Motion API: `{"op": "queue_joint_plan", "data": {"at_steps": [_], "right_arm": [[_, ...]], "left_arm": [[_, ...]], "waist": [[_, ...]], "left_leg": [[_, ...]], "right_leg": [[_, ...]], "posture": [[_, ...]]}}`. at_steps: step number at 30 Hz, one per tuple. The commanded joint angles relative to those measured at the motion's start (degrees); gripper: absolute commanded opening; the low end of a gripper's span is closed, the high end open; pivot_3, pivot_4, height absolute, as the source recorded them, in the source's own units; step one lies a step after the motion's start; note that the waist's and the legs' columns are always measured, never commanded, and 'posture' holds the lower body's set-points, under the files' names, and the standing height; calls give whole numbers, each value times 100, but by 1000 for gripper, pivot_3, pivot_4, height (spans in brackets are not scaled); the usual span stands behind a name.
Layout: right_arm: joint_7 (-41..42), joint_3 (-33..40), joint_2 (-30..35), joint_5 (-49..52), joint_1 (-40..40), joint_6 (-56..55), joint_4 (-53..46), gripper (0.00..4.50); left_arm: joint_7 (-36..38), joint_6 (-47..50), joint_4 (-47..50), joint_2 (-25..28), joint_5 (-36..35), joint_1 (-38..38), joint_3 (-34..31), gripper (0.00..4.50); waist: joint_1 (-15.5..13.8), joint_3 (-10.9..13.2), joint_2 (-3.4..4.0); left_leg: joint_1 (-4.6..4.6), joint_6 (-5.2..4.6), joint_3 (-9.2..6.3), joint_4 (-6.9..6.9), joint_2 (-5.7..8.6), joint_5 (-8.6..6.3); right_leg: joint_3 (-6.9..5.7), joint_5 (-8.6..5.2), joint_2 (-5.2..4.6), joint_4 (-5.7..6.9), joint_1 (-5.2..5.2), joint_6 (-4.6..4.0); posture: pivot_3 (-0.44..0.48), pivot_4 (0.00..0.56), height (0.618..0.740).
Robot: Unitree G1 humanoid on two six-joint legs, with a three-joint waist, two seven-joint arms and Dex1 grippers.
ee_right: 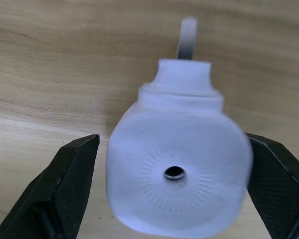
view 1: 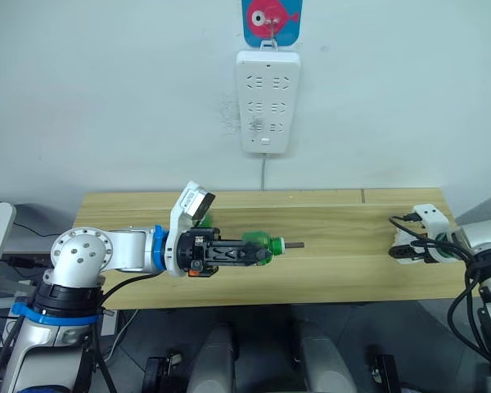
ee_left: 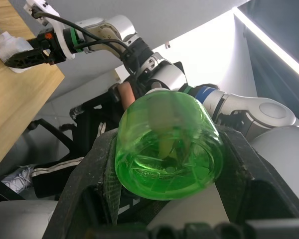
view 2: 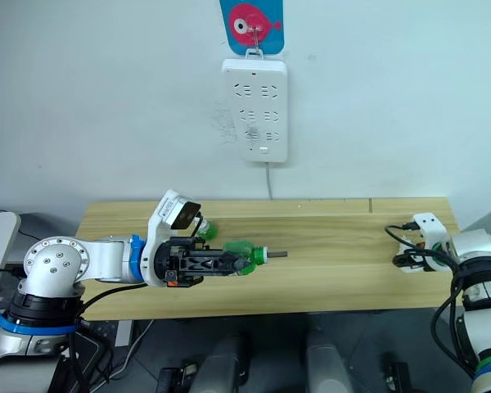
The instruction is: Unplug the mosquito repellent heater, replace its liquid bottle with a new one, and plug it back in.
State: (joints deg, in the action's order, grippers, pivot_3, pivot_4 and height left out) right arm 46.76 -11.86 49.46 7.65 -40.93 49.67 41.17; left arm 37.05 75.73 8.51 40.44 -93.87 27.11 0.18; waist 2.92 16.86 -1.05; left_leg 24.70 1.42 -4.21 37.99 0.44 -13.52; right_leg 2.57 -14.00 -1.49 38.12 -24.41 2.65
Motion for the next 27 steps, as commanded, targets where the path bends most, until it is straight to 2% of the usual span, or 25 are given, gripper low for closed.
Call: {"op": "queue_joint_plan", "data": {"at_steps": [1, 5, 8, 11, 12, 13, 15, 18, 20, 22, 24, 27], "right_arm": [[356, 233, 536, 43, 116, 349, -1130, 4442], [593, 808, 798, 633, 417, 1149, -2665, 4442], [696, 1439, 578, 1362, 435, 2004, -3403, 4442], [570, 2649, -177, 2668, -45, 3923, -3631, 4442], [429, 2872, -272, 3310, -119, 4182, -3540, 4442], [235, 3003, -326, 4042, -111, 4251, -3536, 4442], [-400, 3070, -326, 5406, -59, 4283, -3411, 4442], [-1741, 2956, -389, 7422, -23, 4283, -3128, 4442], [-2826, 2705, -412, 8772, 57, 4039, -3080, 4442], [-4209, 2224, -468, 10156, 355, 3174, -3379, 4442], [-4996, 2095, -882, 10535, 480, 2634, -3783, 4442], [-5744, 2148, -1514, 10535, 550, 2232, -4262, 4442]], "left_arm": [[115, -82, 194, -48, 21, -95, -168, 2271], [-109, -419, 374, -236, 148, -344, -343, 2271], [-351, -1069, 796, -559, 821, -584, -446, 2271], [-190, -2882, 1342, -880, 3127, -771, 24, 2271], [-8, -3720, 1410, -912, 4063, -835, 315, 2271], [73, -4368, 1346, -1040, 4690, -873, 480, 2271], [173, -5422, 1150, -1235, 5671, -923, 734, 2271], [288, -6464, 885, -1487, 6628, -923, 1016, 2271], [280, -6765, 794, -1675, 6871, -896, 1053, 2271], [299, -7001, 778, -1804, 7068, -869, 1066, 2271], [271, -7093, 840, -1916, 7171, -882, 1070, 2271], [330, -7252, 966, -1979, 7327, -916, 1133, 2271]], "waist": [[1, 0, 0], [4, -2, 0], [16, -3, 0], [19, -3, -1], [11, -3, 0], [-3, -5, 3], [-63, -7, 2], [-110, -7, 2], [-109, -7, 1], [-105, -12, -7], [-87, -14, -10], [-16, -14, -9]], "left_leg": [[0, 0, -1, 0, 0, 0], [-1, 0, -8, -1, -3, 0], [-1, 1, -12, -1, -5, 0], [-3, 4, -11, 1, -3, 2], [-3, 13, -6, 0, -2, 7], [-3, 22, -3, -2, -1, 13], [-2, 24, 2, -7, 1, 13], [3, 21, 5, -5, 6, 12], [5, 20, 10, -1, 10, 12], [5, 19, 15, 3, 10, 12], [5, 19, 13, 5, 7, 11], [4, 19, 10, 4, 1, 11]], "right_leg": [[-1, 0, -1, -1, 0, 0], [-9, 0, 0, -1, 2, 0], [-6, 0, 0, 0, 2, 0], [-3, 4, -2, -4, 6, -3], [-2, 5, -2, -3, 6, -6], [-6, 9, -2, -7, 7, -9], [-7, 11, -3, -13, 10, -12], [-8, 11, -11, -20, 12, -12], [-4, 15, -16, -20, 13, -6], [1, 18, -17, -18, 13, -1], [-3, 18, -14, -16, 15, 1], [-1, 18, -6, -5, 9, 2]], "posture": [[-47, 269, 740], [-68, 259, 740], [-81, 255, 740], [-85, 252, 740], [-84, 250, 740], [-84, 248, 740], [-80, 247, 740], [-73, 244, 740], [-76, 243, 740], [-77, 243, 740], [-74, 242, 740], [-73, 243, 740]]}}
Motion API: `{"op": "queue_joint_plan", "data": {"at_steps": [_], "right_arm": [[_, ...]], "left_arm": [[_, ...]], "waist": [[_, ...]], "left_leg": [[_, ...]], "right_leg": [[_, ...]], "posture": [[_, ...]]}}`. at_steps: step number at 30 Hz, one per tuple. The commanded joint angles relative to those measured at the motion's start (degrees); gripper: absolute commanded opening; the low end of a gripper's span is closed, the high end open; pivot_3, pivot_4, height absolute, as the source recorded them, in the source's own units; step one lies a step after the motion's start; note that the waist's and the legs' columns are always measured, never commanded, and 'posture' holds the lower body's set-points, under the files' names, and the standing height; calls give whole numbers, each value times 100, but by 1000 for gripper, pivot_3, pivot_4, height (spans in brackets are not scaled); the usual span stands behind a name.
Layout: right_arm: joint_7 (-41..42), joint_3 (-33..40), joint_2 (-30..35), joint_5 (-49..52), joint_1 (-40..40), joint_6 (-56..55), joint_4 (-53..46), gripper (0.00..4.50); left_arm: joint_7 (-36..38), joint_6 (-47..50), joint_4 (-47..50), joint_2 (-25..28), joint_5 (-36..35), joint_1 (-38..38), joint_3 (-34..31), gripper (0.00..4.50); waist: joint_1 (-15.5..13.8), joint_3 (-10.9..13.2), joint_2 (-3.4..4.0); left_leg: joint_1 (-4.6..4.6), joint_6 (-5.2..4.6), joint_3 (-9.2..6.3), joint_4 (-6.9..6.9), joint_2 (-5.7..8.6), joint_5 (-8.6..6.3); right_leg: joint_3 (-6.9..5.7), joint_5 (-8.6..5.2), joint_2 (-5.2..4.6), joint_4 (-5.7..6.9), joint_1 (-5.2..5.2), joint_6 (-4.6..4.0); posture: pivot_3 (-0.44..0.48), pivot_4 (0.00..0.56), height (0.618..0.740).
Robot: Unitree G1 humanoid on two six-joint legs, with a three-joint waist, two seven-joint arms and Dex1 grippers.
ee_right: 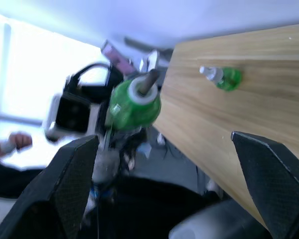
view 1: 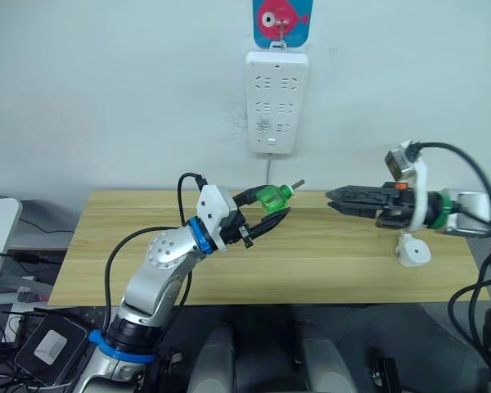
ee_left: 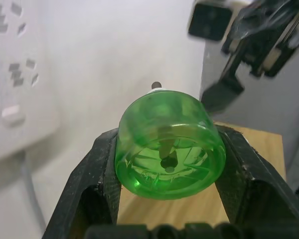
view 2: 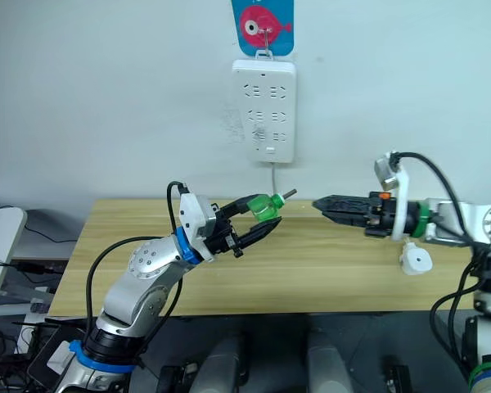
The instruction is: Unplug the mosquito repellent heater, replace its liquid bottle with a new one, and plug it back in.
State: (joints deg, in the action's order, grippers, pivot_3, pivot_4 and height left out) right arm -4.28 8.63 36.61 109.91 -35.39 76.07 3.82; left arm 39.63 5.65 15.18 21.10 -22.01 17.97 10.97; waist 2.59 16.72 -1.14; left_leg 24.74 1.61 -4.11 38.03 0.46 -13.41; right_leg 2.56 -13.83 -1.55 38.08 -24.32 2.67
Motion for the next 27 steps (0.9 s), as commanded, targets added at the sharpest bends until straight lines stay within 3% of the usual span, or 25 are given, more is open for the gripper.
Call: {"op": "queue_joint_plan", "data": {"at_steps": [1, 10, 14, 22, 25, 27], "right_arm": [[-844, 113, -366, 309, 16, -490, -636, 4442], [-1382, 271, -907, 309, 64, -674, -1023, 4442], [-1269, 247, -843, 309, 57, -563, -1025, 3574], [-1196, 246, -843, 309, 93, -545, -1001, 783], [-1341, 290, -955, 309, 123, -636, -1040, 766], [-1570, 359, -1038, 309, 174, -736, -1060, 766]], "left_arm": [[109, -263, 328, -58, 169, -9, 78, 2271], [291, -253, 383, -132, 273, -86, 103, 2271], [286, -325, 318, -176, 382, -38, 82, 2271], [288, -459, 266, -193, 550, 7, 69, 2271], [281, -486, 250, -214, 589, 8, 80, 2271], [302, -459, 251, -207, 564, -7, 78, 2989]], "waist": [[31, 0, 1], [51, -1, 2], [55, -1, 2], [57, -1, 3], [57, -1, 2], [58, -1, 2]], "left_leg": [[0, 0, -3, 0, -3, 0], [1, 0, -11, -2, -4, 0], [0, 0, -13, -3, -8, 0], [0, 0, -14, -3, -9, 0], [0, 0, -14, -3, -9, 0], [0, 0, -14, -4, -10, 0]], "right_leg": [[-2, 0, 4, 2, -1, 0], [-8, 0, 7, -1, -1, 0], [-8, 0, 12, 0, -1, -1], [-8, -1, 14, 0, -1, -1], [-8, -1, 14, -1, -1, -1], [-8, -1, 14, 0, -1, -1]], "posture": [[-73, 243, 740], [-72, 255, 740], [-76, 261, 740], [-79, 268, 740], [-79, 268, 740], [-79, 268, 740]]}}
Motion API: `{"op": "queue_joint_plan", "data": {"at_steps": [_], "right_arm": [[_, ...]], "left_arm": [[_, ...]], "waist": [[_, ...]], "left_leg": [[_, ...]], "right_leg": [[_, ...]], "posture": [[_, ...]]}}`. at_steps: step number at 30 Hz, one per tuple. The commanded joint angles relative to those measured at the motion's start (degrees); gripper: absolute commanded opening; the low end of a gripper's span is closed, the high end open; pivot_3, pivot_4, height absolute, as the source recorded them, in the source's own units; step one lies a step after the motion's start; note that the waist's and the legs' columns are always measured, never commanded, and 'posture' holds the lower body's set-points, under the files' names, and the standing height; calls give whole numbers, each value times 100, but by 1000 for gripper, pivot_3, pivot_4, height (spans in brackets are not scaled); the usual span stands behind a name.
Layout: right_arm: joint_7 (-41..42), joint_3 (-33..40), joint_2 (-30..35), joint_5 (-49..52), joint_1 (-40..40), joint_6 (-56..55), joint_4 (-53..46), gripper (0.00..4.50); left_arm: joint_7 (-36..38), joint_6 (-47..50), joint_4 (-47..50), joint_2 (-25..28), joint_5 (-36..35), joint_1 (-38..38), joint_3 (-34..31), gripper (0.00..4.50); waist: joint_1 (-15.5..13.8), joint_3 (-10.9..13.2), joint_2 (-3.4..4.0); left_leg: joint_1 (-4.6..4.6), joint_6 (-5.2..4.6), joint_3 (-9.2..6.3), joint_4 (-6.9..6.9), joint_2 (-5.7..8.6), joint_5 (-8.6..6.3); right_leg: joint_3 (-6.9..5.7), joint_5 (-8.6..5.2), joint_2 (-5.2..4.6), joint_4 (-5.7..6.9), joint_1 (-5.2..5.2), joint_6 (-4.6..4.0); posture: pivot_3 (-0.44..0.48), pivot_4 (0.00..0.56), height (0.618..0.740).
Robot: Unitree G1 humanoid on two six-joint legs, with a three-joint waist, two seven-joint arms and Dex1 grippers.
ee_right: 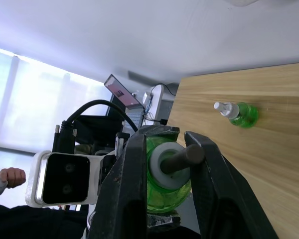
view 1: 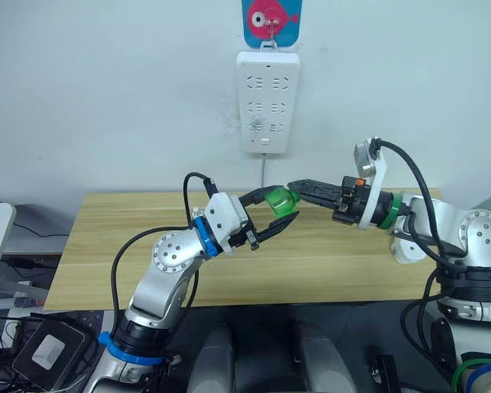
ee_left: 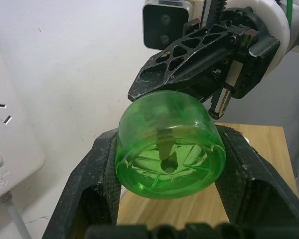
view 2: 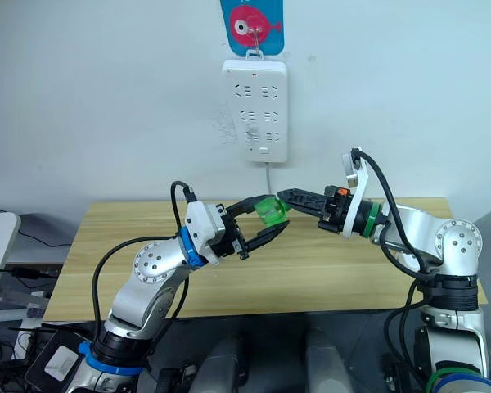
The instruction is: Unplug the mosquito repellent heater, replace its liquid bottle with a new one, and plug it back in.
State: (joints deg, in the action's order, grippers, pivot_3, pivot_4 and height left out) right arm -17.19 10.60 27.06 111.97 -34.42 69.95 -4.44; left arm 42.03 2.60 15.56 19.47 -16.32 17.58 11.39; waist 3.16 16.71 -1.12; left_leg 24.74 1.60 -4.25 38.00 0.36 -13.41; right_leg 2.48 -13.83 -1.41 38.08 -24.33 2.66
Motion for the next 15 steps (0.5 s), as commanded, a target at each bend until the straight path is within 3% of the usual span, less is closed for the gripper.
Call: {"op": "queue_joint_plan", "data": {"at_steps": [1, 5, 9, 13, 15], "right_arm": [[-417, 199, -125, 103, 111, -172, -242, 765], [-913, 383, -248, 103, 227, -358, -247, 765], [-1227, 335, 247, 103, 340, -513, -287, 765], [16, -149, 1169, -1955, 731, -409, -899, 765], [1204, -1000, 1859, -3914, 1217, -1231, -1300, 765]], "left_arm": [[72, -153, 210, -39, -13, 26, 27, 3257], [74, -125, 170, 6, -25, 39, -51, 4462], [190, 111, 283, 178, -193, 70, -158, 4500], [422, 945, 604, 426, -700, 90, -134, 4500], [577, 1725, 790, 624, -1122, 147, -54, 4500]], "waist": [[0, 0, 0], [3, 0, 0], [-1, 0, 0], [-15, 0, 1], [-7, -1, 0]], "left_leg": [[0, 0, 0, 0, 0, 0], [0, 0, 0, -1, 1, 0], [0, 0, -1, -1, 1, 0], [1, 0, 1, -2, 5, 0], [0, 0, -3, -3, 0, 0]], "right_leg": [[0, 0, 0, 0, 0, 0], [2, 0, -1, 0, 0, 0], [0, 0, 0, 1, 0, 0], [2, -1, -2, -6, 0, 1], [-3, -2, 2, -7, 0, 2]], "posture": [[-79, 267, 740], [-79, 267, 740], [-63, 266, 740], [-58, 264, 740], [-65, 261, 740]]}}
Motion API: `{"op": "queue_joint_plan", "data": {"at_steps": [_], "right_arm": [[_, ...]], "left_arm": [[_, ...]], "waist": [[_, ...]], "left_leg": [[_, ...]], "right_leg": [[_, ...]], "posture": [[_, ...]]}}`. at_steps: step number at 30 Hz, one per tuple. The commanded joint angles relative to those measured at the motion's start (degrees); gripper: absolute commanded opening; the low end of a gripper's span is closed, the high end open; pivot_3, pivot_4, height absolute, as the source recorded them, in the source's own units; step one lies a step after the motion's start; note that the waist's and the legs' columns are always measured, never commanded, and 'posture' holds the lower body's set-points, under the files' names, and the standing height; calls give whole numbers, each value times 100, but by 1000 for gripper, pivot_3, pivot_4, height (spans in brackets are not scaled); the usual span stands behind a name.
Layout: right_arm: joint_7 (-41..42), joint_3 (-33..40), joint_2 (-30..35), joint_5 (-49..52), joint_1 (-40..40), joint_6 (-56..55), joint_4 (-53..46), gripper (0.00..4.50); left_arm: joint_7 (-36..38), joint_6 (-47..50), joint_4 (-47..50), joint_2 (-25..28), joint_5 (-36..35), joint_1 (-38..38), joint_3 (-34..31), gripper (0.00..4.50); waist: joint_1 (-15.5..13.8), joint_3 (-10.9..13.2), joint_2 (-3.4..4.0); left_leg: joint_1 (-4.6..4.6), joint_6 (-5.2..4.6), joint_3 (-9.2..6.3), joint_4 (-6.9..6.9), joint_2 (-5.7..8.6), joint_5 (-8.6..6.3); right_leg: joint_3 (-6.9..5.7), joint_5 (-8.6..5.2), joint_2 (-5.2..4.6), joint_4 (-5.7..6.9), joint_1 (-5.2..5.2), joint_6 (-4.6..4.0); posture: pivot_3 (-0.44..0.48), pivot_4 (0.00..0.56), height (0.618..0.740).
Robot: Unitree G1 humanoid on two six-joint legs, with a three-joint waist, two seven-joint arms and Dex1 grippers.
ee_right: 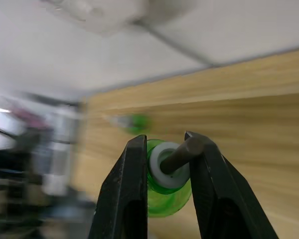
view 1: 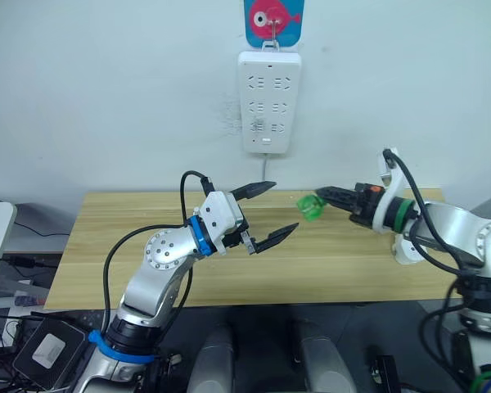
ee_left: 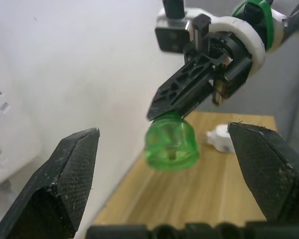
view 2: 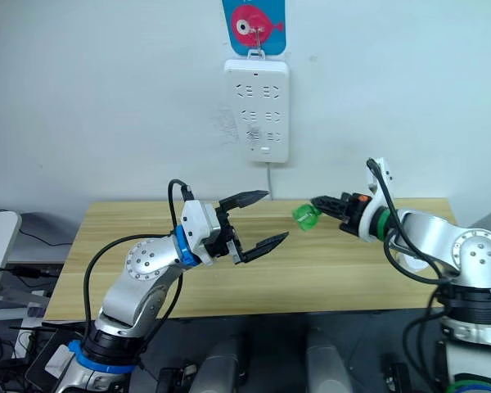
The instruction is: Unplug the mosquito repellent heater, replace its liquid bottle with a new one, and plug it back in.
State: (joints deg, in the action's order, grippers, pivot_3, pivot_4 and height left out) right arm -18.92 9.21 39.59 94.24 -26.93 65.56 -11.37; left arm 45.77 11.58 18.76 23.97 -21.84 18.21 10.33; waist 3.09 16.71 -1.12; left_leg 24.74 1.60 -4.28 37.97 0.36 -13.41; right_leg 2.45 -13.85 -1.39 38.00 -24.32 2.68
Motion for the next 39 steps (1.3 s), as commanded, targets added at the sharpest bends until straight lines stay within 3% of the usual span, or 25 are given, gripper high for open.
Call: {"op": "queue_joint_plan", "data": {"at_steps": [1, 5, 9, 18, 27, 28, 33, 36, 39], "right_arm": [[1875, -1302, 881, -3120, 710, -1373, -629, 765], [2784, -2168, 986, -5841, 1214, -3617, 284, 765], [2740, -2164, 364, -7112, 1112, -4714, 1413, 765], [3102, -1759, -497, -8116, 903, -5380, 2799, 765], [3238, -1506, -674, -8723, 1044, -5362, 2837, 765], [3252, -1467, -680, -8758, 1068, -5357, 2808, 1508], [3361, -1199, -603, -8889, 1247, -5364, 2349, 3197], [3432, -1049, -552, -8922, 1368, -5144, 1722, 4326], [3658, -1045, -452, -8932, 1421, -4880, 909, 4485]], "left_arm": [[309, 1104, 540, 262, -723, 128, 99, 4500], [546, 1418, 541, 421, -672, 343, 339, 4500], [658, 1331, 303, 403, -454, 579, 460, 4500], [810, 864, -234, 333, -35, 873, 450, 4500], [717, 753, -311, 240, 57, 901, 378, 4500], [707, 758, -297, 229, 54, 894, 378, 4500], [568, 785, -222, 219, 12, 667, 275, 4500], [227, 340, -322, 180, 317, 96, 160, 4500], [-443, -209, -393, -42, 721, -705, -30, 4500]], "waist": [[-7, -2, 5], [6, -2, 5], [33, -3, 4], [7, -4, 7], [-10, -6, 7], [-19, -6, 7], [-19, -6, 7], [2, -6, 9], [29, -6, 11]], "left_leg": [[-1, 0, -1, -1, 0, 0], [-7, 2, 0, 1, 2, 1], [-11, 4, 17, 3, -1, 2], [-17, 4, 14, -1, 1, 2], [-25, 4, 9, 3, 5, 2], [-26, 4, 9, 3, 5, 2], [-26, 4, 10, 3, 5, 2], [-27, 4, 9, 0, 3, 2], [-37, 3, 4, -9, -2, 1]], "right_leg": [[0, 0, 0, 2, -1, 0], [-4, -14, 8, 0, 0, 22], [17, -2, 8, 4, -2, 3], [15, 0, -1, 7, 4, 0], [11, 0, -5, 11, 15, 1], [11, 0, -5, 11, 16, 1], [14, 0, -6, 12, 16, 0], [14, 0, -6, 12, 14, 0], [24, 0, -5, 13, 14, 0]], "posture": [[-71, 258, 740], [-63, 252, 740], [-70, 248, 740], [-66, 243, 740], [-55, 248, 740], [-55, 249, 740], [-53, 253, 740], [-58, 263, 740], [-63, 276, 740]]}}
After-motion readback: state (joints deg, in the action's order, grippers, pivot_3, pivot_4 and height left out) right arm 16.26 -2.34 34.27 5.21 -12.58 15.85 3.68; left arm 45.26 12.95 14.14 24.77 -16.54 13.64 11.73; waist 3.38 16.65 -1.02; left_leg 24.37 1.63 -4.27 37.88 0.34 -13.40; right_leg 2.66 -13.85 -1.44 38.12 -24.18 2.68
